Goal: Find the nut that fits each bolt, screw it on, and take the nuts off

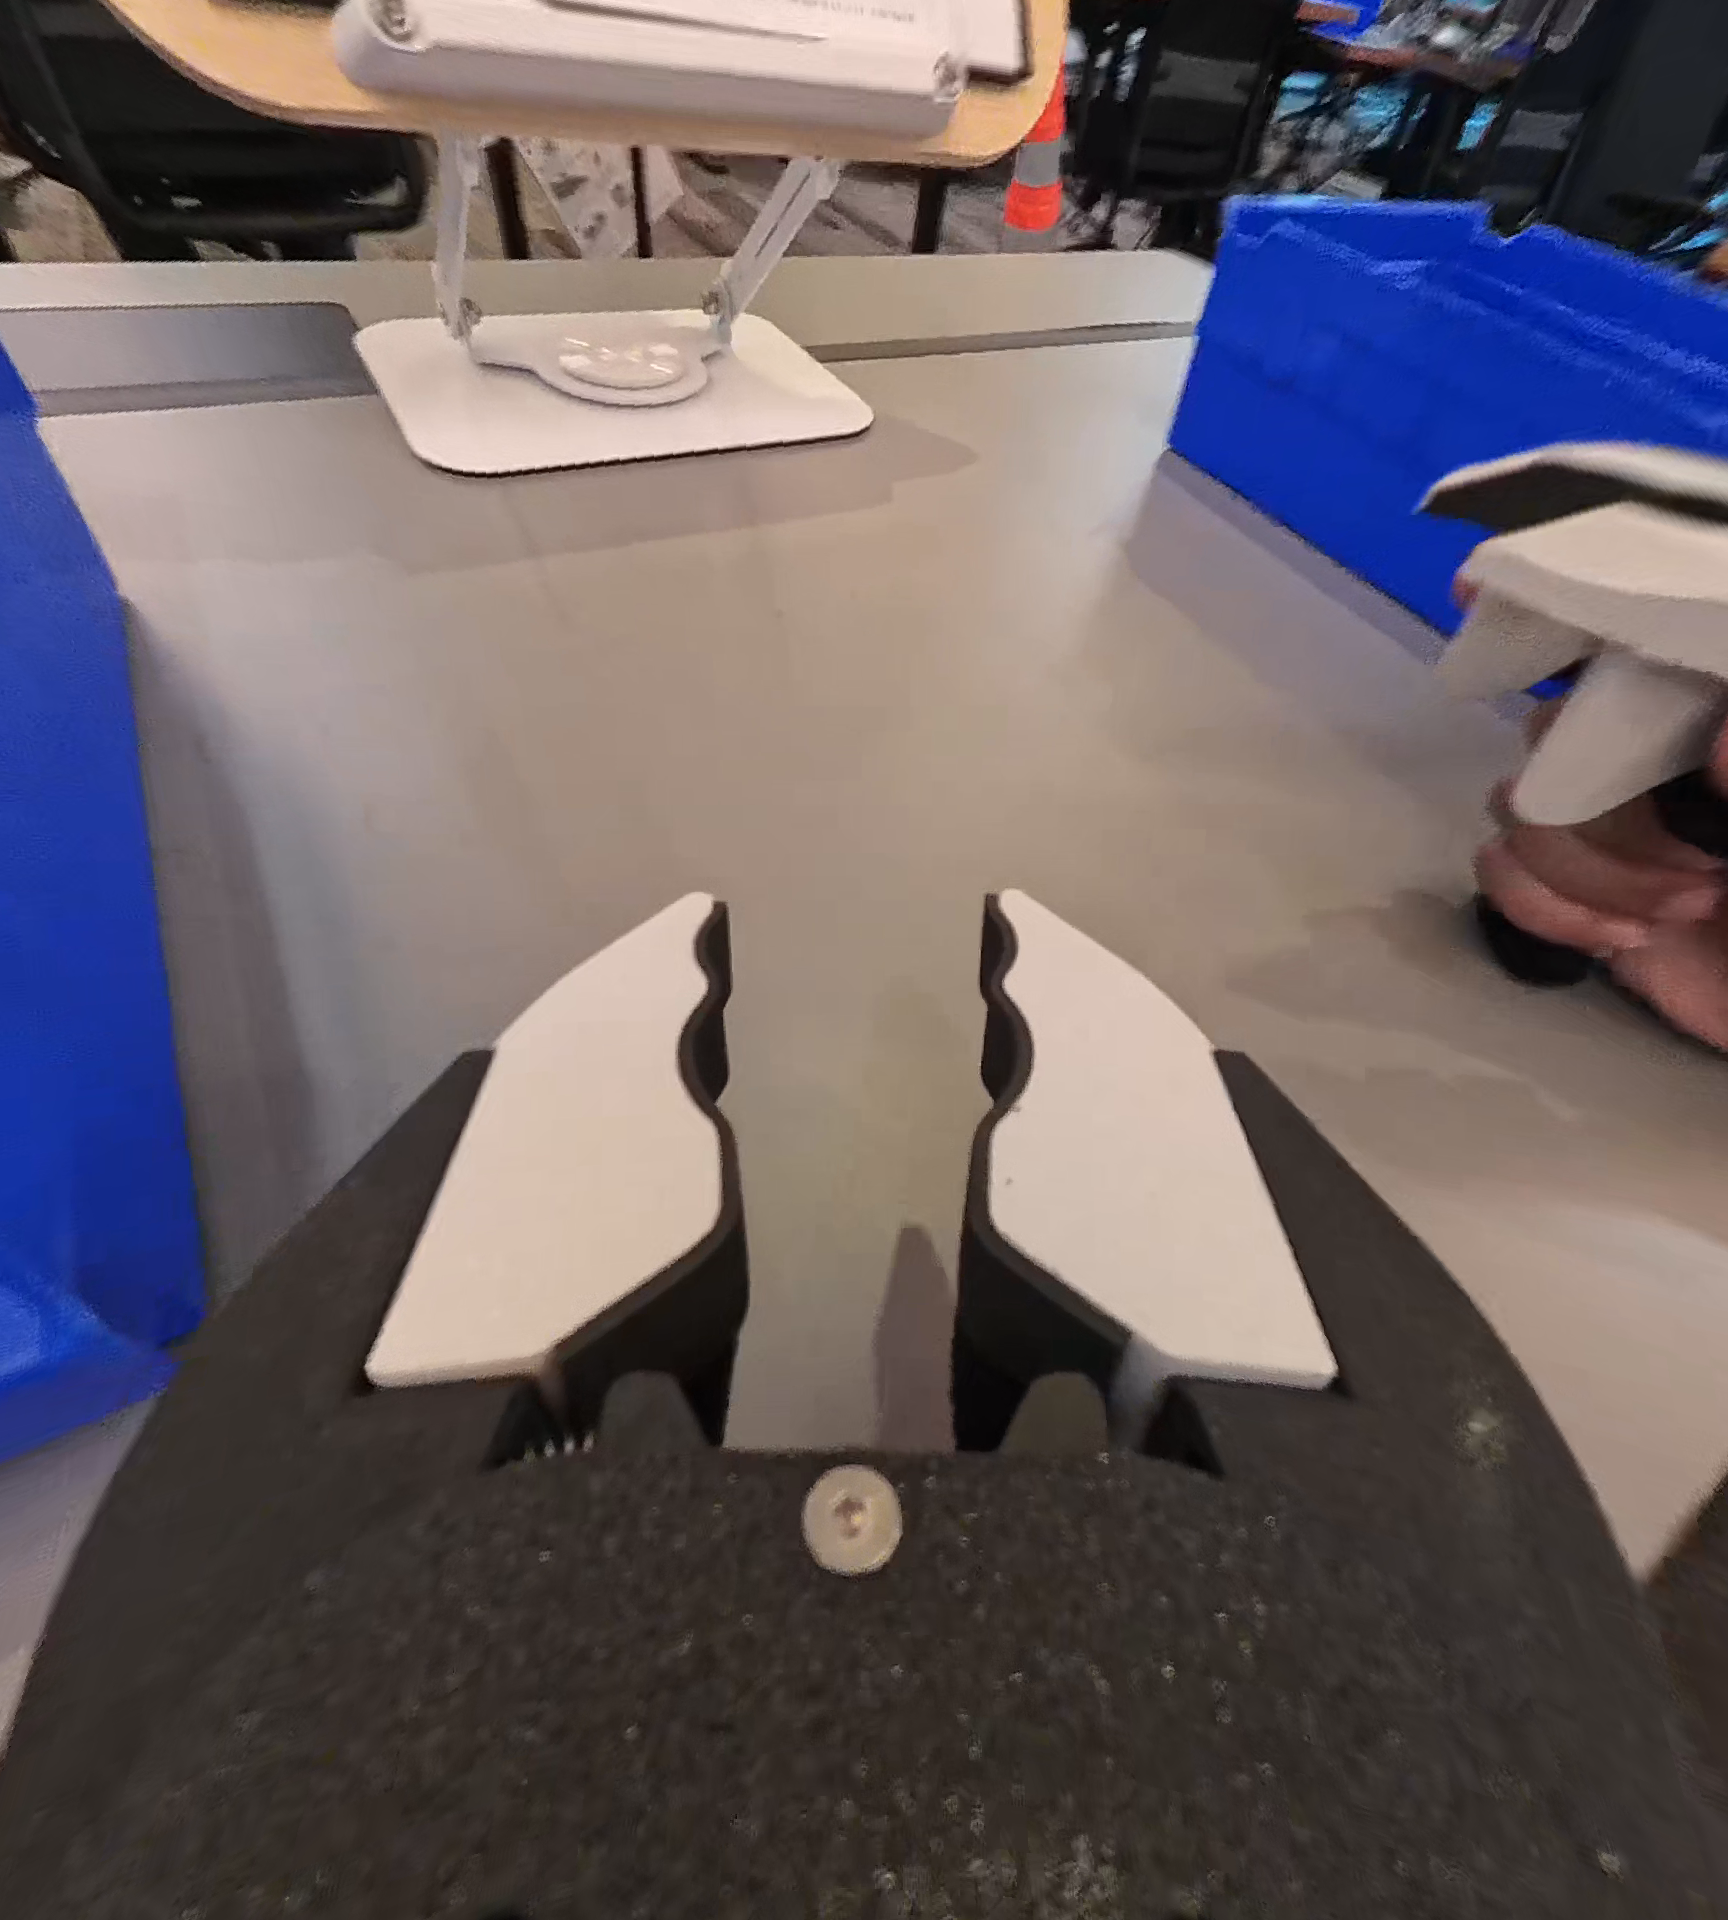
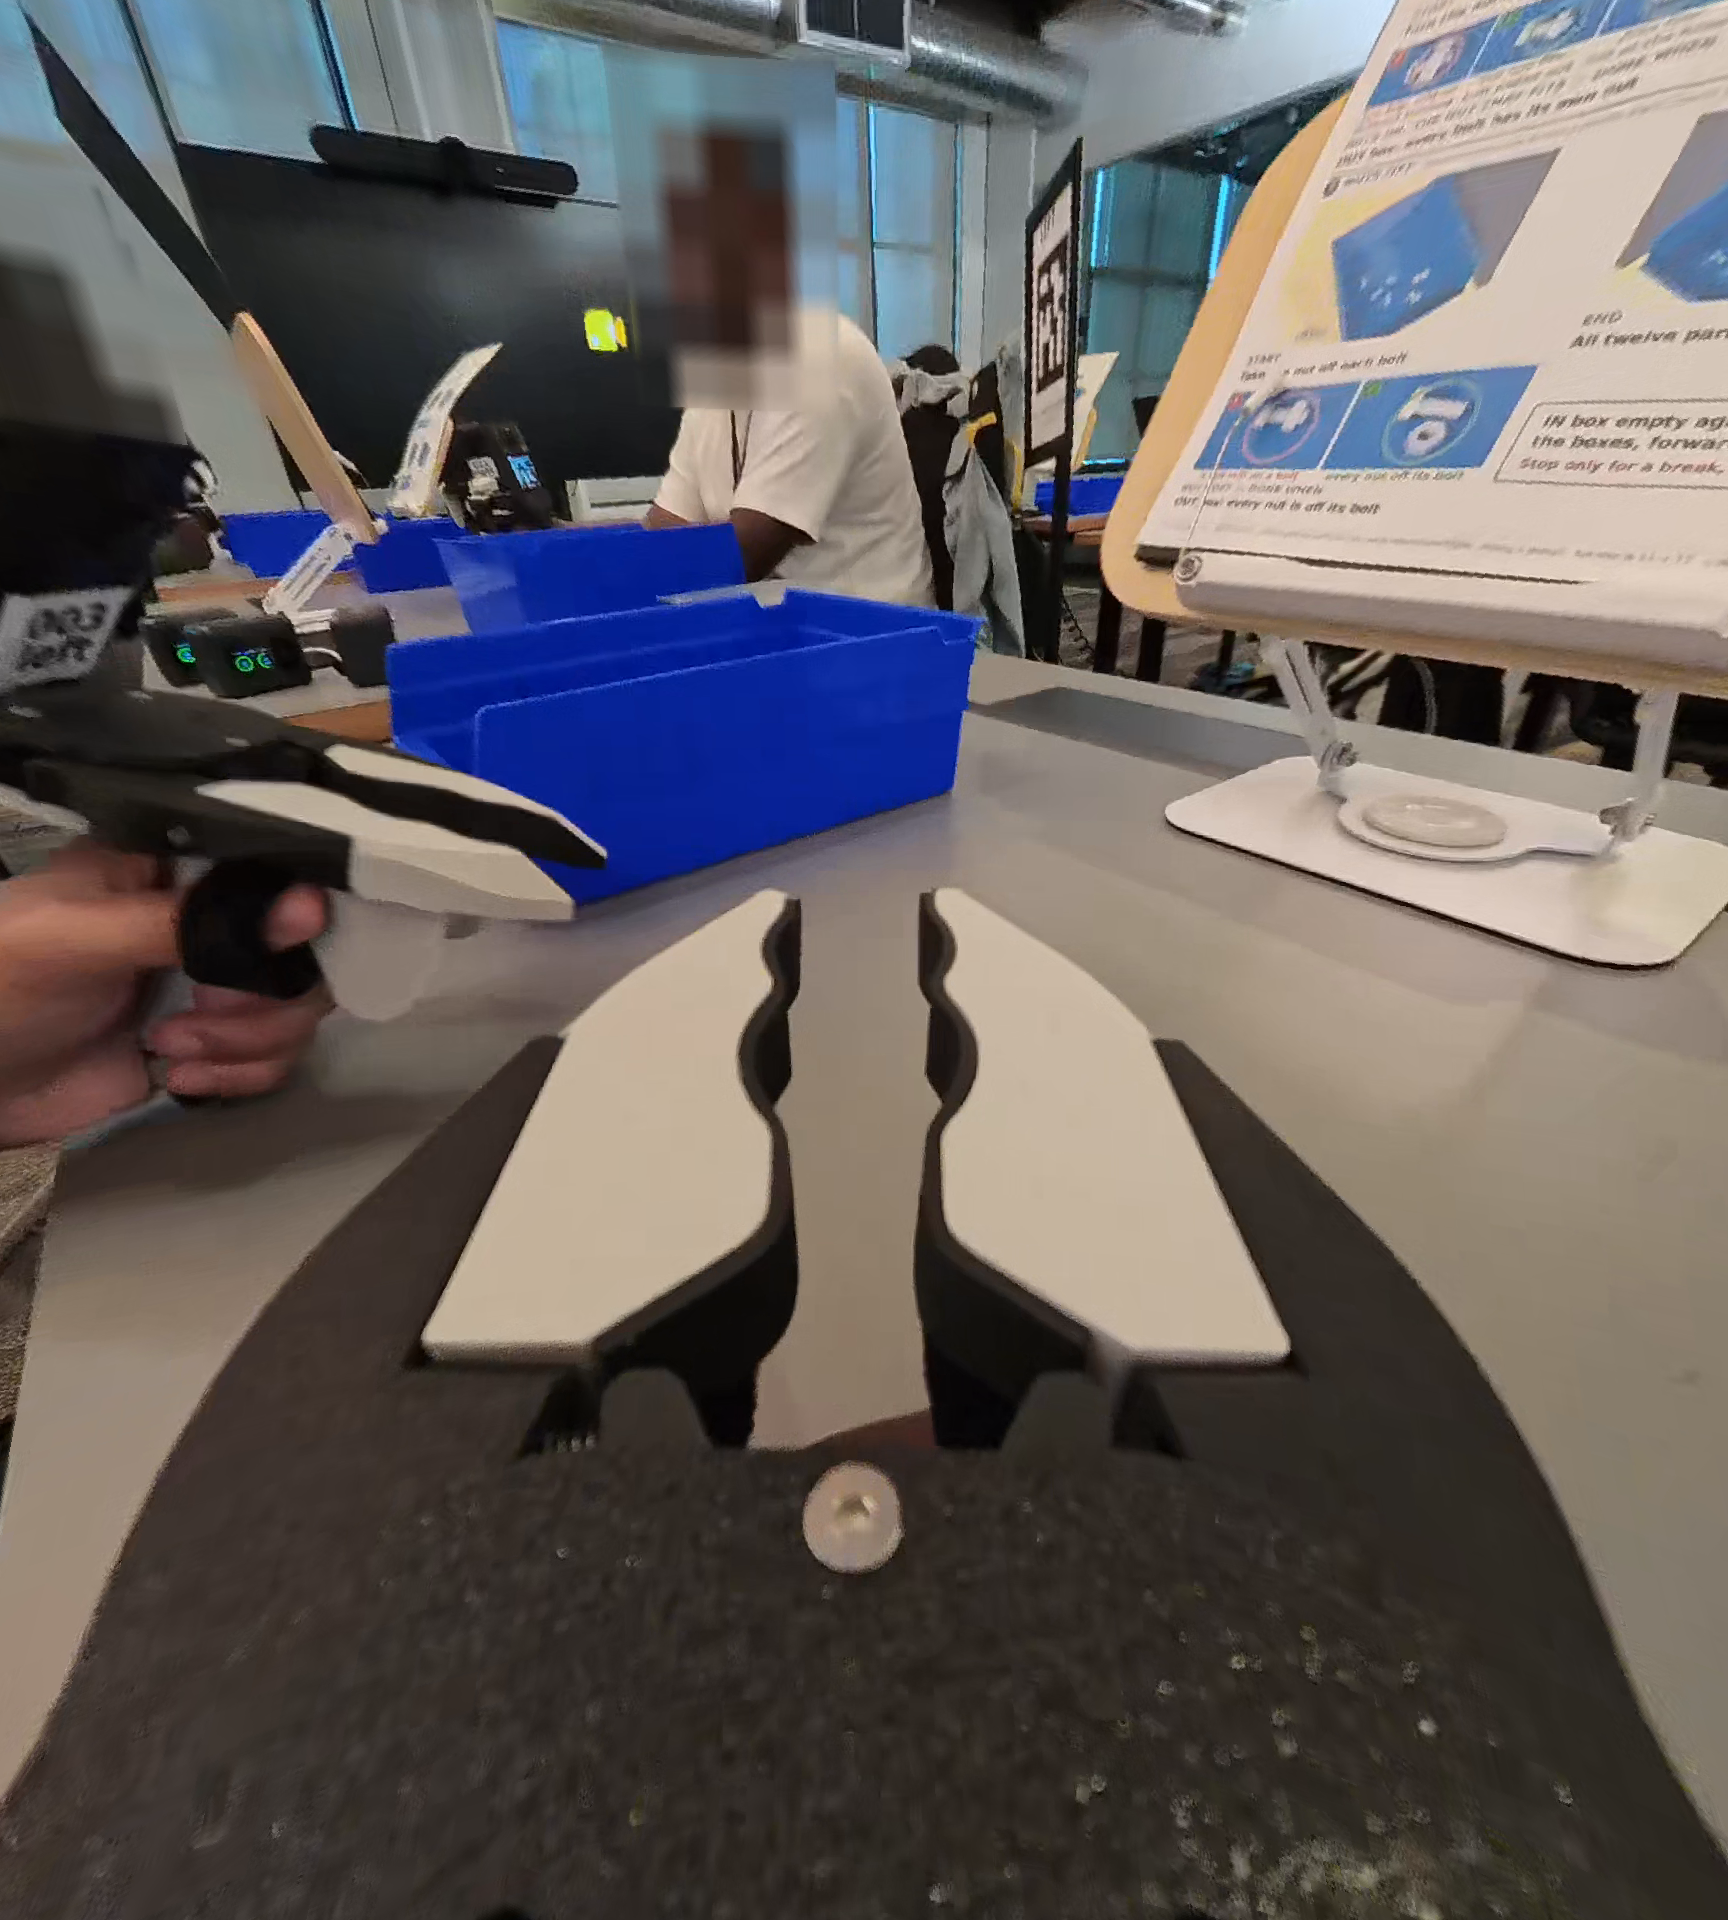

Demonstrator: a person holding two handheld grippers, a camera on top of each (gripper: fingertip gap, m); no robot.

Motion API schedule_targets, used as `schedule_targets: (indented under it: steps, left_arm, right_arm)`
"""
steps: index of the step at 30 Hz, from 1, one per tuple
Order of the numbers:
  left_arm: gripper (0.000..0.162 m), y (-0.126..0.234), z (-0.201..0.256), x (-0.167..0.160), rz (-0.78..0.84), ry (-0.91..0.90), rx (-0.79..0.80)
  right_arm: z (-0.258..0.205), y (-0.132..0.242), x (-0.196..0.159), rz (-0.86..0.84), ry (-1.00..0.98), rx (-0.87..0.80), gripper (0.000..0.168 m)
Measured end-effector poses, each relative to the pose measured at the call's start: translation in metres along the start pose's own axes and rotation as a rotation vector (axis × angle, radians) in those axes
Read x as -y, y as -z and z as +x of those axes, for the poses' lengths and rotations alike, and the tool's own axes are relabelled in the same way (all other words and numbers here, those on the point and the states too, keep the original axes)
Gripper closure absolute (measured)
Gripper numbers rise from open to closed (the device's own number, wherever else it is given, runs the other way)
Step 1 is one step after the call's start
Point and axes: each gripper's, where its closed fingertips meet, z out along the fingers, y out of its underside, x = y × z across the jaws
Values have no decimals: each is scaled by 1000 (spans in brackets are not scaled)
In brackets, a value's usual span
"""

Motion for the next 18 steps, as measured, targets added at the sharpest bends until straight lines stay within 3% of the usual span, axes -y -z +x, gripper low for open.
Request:
schedule_targets:
  steps: [4,8,12,18]
  left_arm:
    - [121,45,-30,52,-10,-21,32]
    - [111,88,-122,77,-245,52,138]
    - [117,89,-202,78,-444,-95,246]
    - [118,61,-247,49,-739,-207,168]
  right_arm:
    - [3,0,-2,-14,-38,5,147]
    - [1,-1,-2,-17,-24,10,147]
    - [-2,-2,-3,-21,5,13,147]
    - [6,-2,-1,2,-35,-5,149]
